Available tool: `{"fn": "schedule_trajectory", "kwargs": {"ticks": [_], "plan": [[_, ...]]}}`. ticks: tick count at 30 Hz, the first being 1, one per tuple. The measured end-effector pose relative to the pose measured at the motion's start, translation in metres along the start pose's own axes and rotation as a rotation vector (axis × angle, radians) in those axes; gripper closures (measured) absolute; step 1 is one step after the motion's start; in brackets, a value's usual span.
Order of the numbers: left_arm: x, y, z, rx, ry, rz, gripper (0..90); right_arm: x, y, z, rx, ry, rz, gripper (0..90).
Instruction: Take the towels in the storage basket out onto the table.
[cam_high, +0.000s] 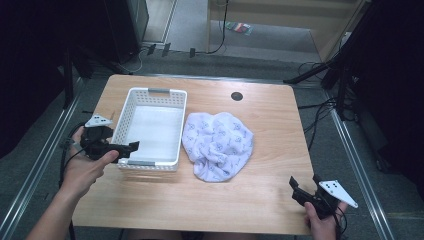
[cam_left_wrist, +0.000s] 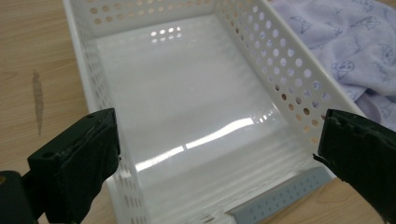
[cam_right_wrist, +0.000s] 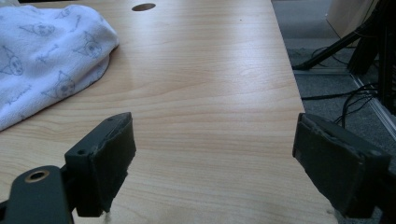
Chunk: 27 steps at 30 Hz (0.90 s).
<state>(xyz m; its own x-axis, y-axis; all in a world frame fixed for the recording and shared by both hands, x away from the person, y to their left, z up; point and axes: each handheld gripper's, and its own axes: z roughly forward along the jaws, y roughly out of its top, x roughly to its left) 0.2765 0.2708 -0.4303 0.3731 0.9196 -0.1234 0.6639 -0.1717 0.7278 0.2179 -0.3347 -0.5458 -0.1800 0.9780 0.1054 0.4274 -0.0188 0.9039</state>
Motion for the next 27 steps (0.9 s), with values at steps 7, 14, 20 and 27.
{"fn": "schedule_trajectory", "kwargs": {"ticks": [7, 14, 20, 27], "plan": [[0.016, -0.024, -0.012, -0.038, 0.019, -0.026, 0.0, -0.001, 0.0, 0.0, -0.001, 0.0, 0.002, 13.2], [0.035, -0.049, -0.025, -0.1, 0.051, -0.057, 0.0, -0.001, 0.0, 0.0, 0.002, -0.001, 0.004, 13.2], [0.048, -0.075, -0.031, -0.148, 0.072, -0.087, 0.0, -0.001, 0.0, 0.001, 0.005, -0.004, 0.008, 13.2], [0.066, -0.118, -0.024, -0.218, 0.111, -0.155, 0.0, 0.0, 0.0, 0.001, 0.009, -0.008, -0.002, 13.2]]}}
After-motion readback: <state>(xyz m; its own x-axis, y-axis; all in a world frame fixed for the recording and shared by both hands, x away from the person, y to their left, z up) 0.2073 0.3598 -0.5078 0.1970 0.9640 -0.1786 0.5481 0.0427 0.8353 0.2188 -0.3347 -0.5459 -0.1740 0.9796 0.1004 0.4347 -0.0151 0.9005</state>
